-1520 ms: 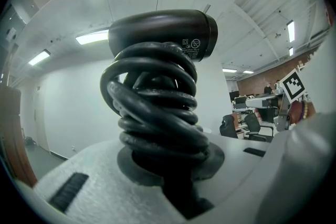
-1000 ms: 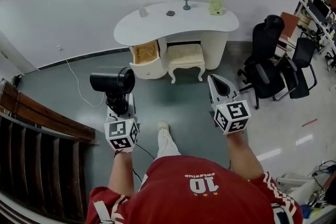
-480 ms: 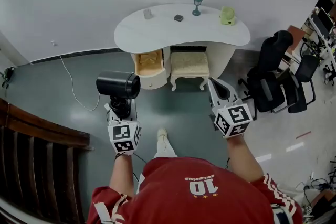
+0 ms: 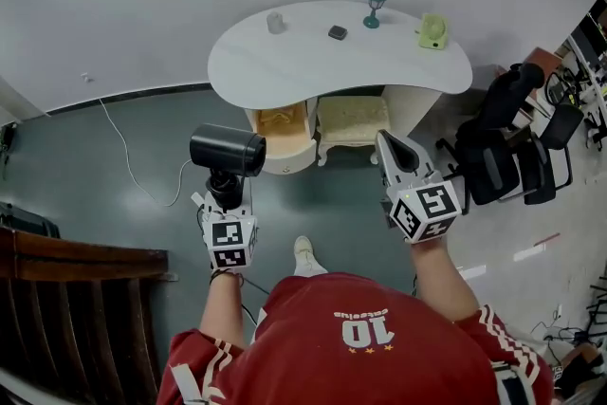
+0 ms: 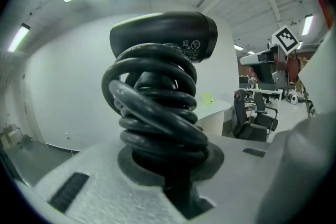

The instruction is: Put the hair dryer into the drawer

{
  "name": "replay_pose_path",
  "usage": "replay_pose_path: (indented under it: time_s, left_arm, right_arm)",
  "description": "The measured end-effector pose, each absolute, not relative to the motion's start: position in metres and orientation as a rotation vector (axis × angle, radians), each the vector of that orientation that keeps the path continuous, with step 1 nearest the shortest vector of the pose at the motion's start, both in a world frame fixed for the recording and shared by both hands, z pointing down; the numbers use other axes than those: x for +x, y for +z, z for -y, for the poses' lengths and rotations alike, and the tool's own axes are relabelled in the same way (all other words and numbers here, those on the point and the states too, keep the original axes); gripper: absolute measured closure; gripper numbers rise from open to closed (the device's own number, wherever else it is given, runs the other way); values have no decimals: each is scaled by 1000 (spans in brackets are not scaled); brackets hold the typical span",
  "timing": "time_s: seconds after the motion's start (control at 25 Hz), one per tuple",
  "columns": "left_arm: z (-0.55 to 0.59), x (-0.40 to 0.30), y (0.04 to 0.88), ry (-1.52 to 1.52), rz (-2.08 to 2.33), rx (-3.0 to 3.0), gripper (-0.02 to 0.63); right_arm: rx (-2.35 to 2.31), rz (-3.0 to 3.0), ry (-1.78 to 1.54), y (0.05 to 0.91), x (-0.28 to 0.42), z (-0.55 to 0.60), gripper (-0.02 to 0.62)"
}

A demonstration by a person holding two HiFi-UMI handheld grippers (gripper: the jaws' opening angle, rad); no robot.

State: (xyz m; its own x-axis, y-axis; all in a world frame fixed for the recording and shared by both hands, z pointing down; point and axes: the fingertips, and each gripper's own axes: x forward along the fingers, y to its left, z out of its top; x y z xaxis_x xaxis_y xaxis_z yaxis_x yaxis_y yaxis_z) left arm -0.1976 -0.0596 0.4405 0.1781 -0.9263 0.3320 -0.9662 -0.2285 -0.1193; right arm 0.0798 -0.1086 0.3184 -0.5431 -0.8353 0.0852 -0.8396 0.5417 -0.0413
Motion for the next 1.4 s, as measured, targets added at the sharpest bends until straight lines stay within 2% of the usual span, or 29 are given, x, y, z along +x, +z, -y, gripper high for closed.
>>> replay_pose_path:
  time_s: [0.68, 1.4]
  left_arm:
    - [129, -233, 507, 712, 1643, 2433, 526]
    - [146, -224, 631, 1003, 1321, 2347, 530]
  right_arm:
    - [1426, 2674, 128, 335, 10, 178, 591]
    - [1310, 2711, 257, 387, -6, 205, 591]
